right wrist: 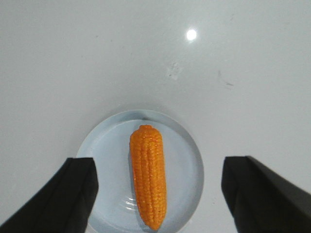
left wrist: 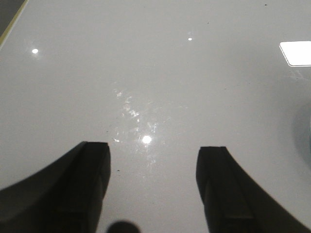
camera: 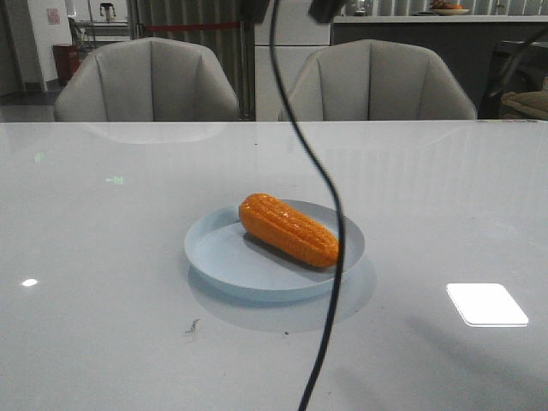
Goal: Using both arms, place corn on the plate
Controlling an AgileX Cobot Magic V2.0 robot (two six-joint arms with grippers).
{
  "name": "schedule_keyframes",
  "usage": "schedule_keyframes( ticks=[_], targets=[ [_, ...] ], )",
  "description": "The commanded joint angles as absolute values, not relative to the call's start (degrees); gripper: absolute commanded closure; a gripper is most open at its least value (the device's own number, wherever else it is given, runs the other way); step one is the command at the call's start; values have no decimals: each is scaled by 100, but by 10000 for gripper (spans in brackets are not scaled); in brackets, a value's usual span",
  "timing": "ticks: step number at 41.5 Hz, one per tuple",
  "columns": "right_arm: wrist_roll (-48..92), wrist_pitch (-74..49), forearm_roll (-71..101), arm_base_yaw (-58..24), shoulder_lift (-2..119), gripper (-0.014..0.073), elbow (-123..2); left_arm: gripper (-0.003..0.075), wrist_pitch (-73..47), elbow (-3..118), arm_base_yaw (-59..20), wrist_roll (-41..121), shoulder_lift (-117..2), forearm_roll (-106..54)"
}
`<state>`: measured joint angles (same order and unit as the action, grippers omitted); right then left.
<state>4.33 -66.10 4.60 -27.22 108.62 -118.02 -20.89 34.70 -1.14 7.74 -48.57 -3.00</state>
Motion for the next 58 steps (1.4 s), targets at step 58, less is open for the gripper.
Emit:
schedule_keyframes(
  ticks=[58],
  targets=[
    [446,-4100,-264,87,3205,-31,-4046,267,-1682,3625,-102,756,-4795,-324]
  ],
)
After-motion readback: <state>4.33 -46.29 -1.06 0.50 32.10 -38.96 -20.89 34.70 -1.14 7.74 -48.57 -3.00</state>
